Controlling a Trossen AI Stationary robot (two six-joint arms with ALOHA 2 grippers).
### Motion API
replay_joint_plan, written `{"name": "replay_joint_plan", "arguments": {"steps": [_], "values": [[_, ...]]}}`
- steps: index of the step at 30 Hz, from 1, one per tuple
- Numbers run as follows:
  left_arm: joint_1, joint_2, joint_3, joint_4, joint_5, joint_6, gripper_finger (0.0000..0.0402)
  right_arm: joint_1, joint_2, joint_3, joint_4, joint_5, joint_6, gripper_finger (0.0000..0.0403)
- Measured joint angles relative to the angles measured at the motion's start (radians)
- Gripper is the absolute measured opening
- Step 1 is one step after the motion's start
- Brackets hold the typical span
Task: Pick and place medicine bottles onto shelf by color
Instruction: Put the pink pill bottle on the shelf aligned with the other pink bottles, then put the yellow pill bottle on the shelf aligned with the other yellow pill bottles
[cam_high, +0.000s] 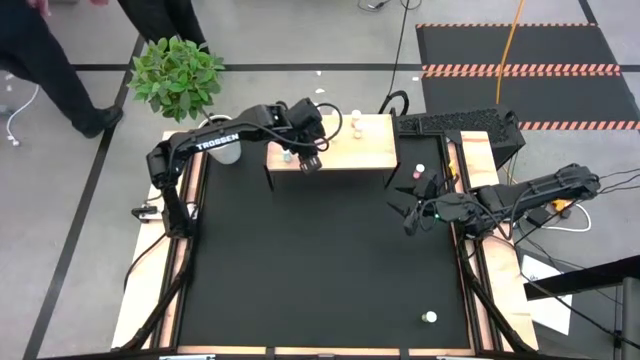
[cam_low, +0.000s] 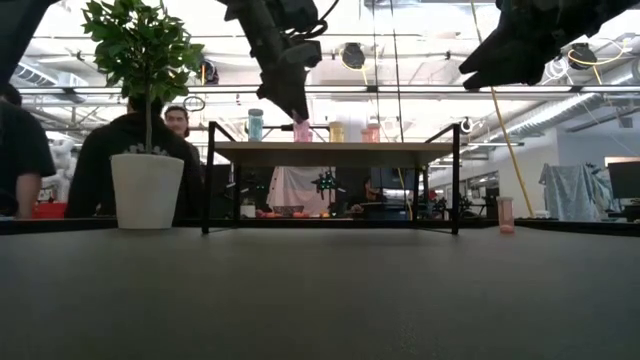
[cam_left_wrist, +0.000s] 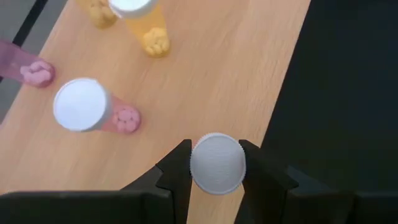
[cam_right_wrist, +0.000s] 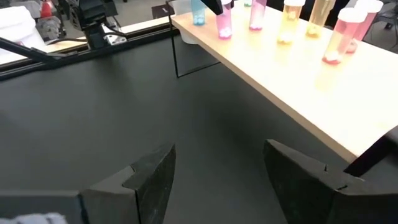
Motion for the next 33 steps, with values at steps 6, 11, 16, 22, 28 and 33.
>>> {"name": "replay_joint_plan", "arguments": {"steps": [6,11,16,22,28,33], "values": [[0.000,0.000,0.000,0.001,0.000,-0.005,0.0131,-0.015,0.000,0.000,0.001,0.000,-0.027,0.0238],[0.000,0.000,0.000,0.003,0.001,-0.032,0.0154,-0.027,-0.001,0.000,0.001,-0.022,-0.027,0.0238],[0.000,0.000,0.000,0.011,0.001,-0.053,0.0196,-0.037,-0.001,0.000,0.001,-0.052,-0.014,0.0238],[0.000,-0.010,-0.001,0.009,0.001,-0.068,0.0259,-0.037,-0.018,0.000,0.002,-0.052,0.037,0.0238],[0.000,-0.080,-0.001,0.007,-0.003,-0.069,0.0315,-0.037,-0.033,0.012,-0.004,-0.104,0.130,0.0238],[-0.016,-0.183,-0.001,0.009,-0.008,-0.074,0.0338,-0.029,0.022,0.065,-0.013,-0.270,0.145,0.0232]]}}
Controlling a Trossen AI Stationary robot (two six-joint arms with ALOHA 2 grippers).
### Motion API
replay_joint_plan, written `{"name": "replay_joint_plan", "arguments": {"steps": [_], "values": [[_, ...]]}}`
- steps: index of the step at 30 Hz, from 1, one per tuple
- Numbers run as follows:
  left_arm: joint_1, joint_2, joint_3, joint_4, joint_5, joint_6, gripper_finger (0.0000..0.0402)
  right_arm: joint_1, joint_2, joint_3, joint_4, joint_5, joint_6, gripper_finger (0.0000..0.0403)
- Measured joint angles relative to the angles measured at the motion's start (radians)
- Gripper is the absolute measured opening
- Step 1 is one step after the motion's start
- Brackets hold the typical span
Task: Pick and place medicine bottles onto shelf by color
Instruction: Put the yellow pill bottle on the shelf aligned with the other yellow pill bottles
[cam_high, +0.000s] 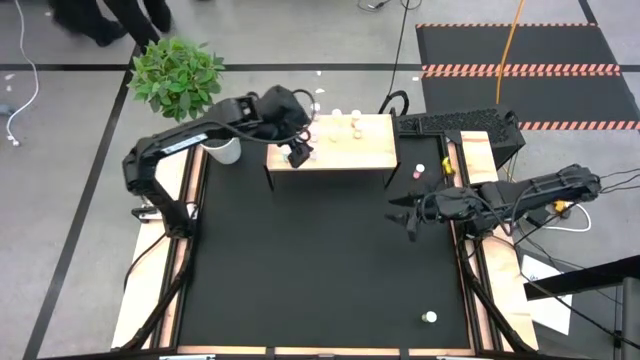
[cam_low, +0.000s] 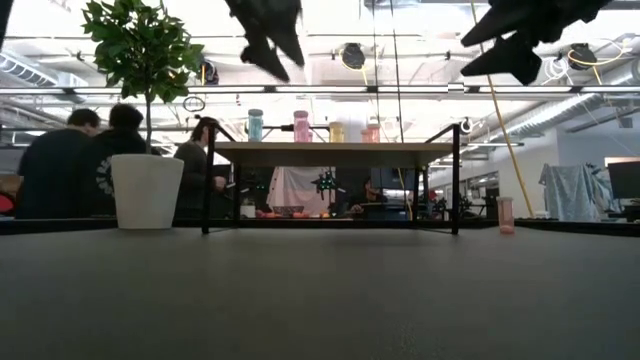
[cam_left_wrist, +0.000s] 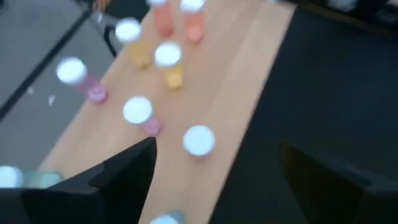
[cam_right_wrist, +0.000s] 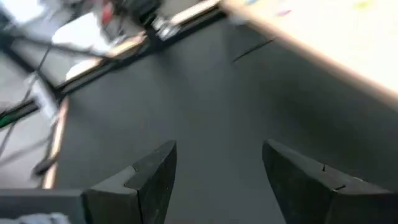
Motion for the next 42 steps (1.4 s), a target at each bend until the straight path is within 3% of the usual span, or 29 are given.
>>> {"name": "replay_joint_plan", "arguments": {"steps": [3,9,16,23,28,33,39,42], "values": [[-0.034,-0.068,0.000,0.001,0.000,0.025,0.0337,0.037,0.087,0.068,-0.043,-0.066,-0.004,0.0216],[-0.151,-0.183,0.001,0.037,-0.004,0.078,0.0309,0.180,0.334,0.254,-0.137,-0.070,-0.018,0.0198],[-0.325,-0.175,0.001,0.085,-0.002,0.049,0.0281,0.362,0.529,0.411,-0.404,-0.082,0.203,0.0197],[-0.473,-0.061,0.000,0.078,-0.003,-0.084,0.0278,0.564,0.555,0.432,-0.476,-0.173,0.430,0.0196],[-0.580,0.040,0.000,0.130,-0.026,-0.143,0.0278,0.693,0.555,0.432,-0.653,-0.233,0.468,0.0196],[-0.664,0.135,0.000,0.282,-0.046,-0.110,0.0278,0.789,0.555,0.432,-0.779,-0.314,0.469,0.0196],[-0.710,0.270,0.000,0.545,-0.053,-0.028,0.0278,0.902,0.554,0.380,-0.703,-0.324,0.457,0.0196],[-0.720,0.316,0.000,0.630,-0.056,-0.071,0.0278,0.953,0.554,0.308,-0.620,-0.325,0.446,0.0196]]}}
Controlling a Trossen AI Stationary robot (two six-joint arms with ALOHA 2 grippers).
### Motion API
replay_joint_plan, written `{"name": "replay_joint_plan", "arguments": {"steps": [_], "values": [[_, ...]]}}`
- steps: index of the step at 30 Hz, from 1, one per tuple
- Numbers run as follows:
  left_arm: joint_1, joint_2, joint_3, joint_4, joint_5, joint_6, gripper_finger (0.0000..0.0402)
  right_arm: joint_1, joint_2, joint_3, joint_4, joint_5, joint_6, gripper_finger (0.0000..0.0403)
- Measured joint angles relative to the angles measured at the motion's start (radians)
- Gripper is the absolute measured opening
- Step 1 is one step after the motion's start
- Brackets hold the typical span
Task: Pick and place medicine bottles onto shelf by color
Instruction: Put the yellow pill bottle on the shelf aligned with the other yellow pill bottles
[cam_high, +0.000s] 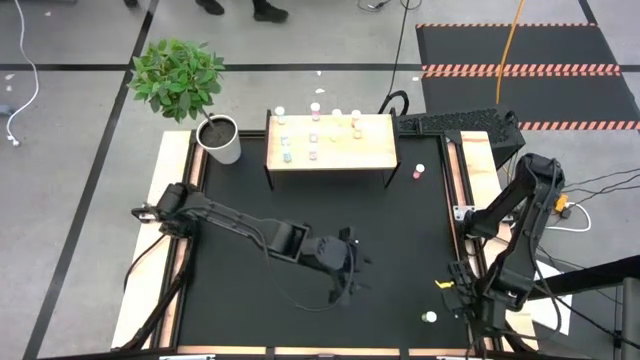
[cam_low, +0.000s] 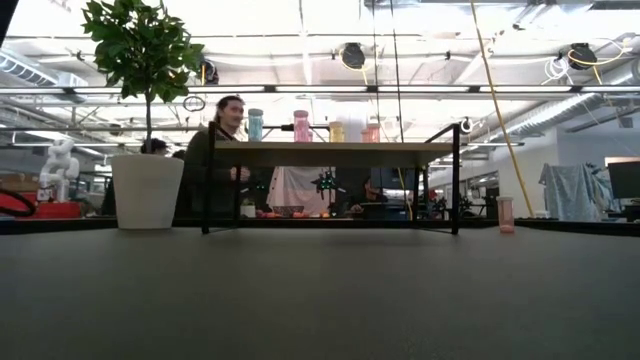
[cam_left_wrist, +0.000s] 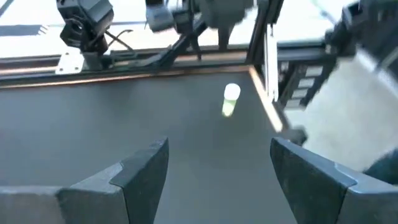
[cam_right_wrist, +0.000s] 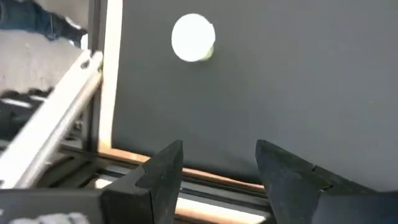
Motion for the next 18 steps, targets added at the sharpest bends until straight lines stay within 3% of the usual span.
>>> {"name": "replay_joint_plan", "arguments": {"steps": [6,11,18], "values": [[-0.031,0.015,0.000,0.043,-0.077,-0.183,0.0278,0.060,0.001,-0.173,0.256,0.065,-0.017,0.0196],[-0.065,0.016,0.000,0.042,-0.150,-0.235,0.0278,0.061,0.000,-0.287,0.471,0.103,-0.097,0.0196],[-0.095,0.016,0.000,0.047,-0.216,-0.319,0.0278,0.059,0.000,-0.398,0.688,0.250,-0.197,0.0196]]}}
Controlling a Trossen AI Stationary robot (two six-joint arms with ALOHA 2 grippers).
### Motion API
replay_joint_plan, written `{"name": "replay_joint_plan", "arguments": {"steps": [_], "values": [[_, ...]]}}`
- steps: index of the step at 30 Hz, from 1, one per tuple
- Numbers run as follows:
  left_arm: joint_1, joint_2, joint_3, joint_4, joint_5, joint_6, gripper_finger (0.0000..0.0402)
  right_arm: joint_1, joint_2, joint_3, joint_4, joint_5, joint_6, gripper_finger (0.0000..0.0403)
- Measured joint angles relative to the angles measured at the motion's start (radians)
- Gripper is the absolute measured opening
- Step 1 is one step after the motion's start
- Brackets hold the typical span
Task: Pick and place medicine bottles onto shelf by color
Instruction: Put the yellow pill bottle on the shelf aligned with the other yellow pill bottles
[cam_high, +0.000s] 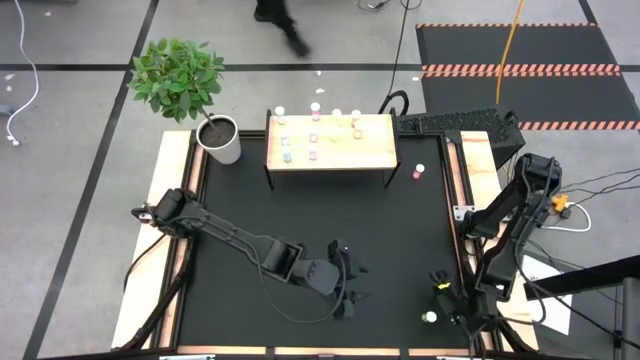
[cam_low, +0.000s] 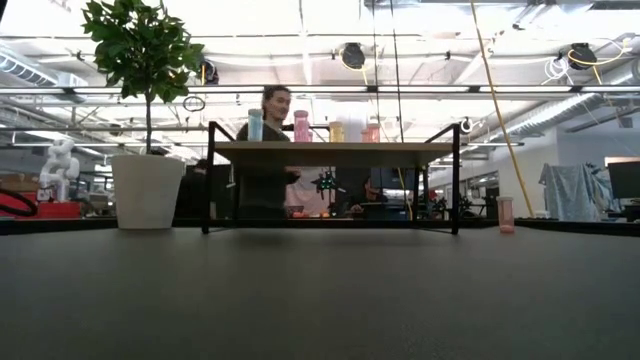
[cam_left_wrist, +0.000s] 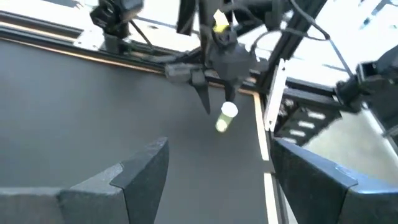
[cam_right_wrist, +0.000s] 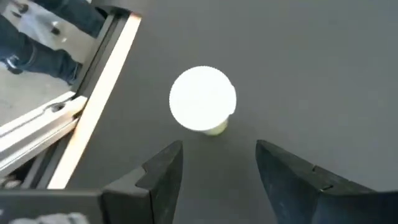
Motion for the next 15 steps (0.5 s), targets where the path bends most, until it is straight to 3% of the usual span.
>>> {"name": "replay_joint_plan", "arguments": {"steps": [7,15], "values": [[-0.011,0.000,0.000,0.024,-0.019,-0.020,0.0278,-0.014,0.000,-0.079,0.230,0.013,-0.077,0.0196],[-0.010,0.000,0.000,0.038,-0.019,-0.052,0.0278,-0.020,0.001,-0.121,0.279,0.062,-0.138,0.0194]]}}
